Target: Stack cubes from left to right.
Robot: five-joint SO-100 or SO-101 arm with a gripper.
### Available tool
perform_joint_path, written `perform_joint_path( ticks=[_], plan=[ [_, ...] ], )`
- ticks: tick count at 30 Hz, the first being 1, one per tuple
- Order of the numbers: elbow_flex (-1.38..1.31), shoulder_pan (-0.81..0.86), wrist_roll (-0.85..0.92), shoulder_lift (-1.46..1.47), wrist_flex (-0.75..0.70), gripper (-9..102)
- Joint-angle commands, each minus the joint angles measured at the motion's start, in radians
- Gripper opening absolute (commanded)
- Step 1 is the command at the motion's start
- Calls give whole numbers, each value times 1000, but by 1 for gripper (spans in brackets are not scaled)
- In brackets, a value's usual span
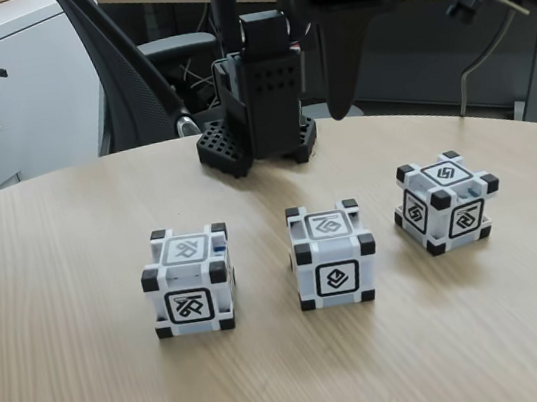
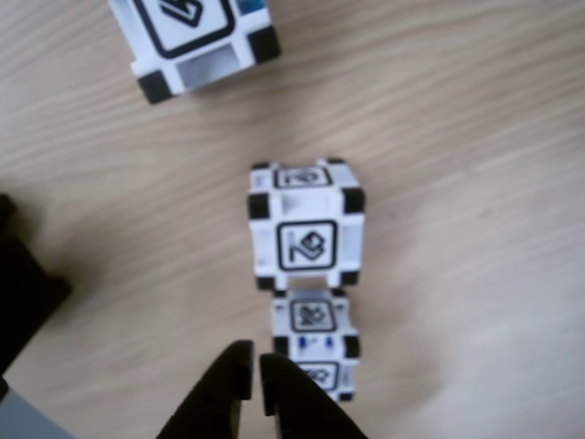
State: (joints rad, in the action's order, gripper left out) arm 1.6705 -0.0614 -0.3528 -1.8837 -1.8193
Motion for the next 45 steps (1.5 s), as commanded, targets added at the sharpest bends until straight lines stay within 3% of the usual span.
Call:
perform_joint_path(
  ticks=[1,20,32,37,45],
  plan=[
    [-5,17,388,-20,-12,0],
    [-5,17,446,-21,-8,0],
    [-15,17,367,-11,-14,0],
    [-17,18,523,-15,-6,0],
    [-8,15,417,-12,-3,0]
  ],
)
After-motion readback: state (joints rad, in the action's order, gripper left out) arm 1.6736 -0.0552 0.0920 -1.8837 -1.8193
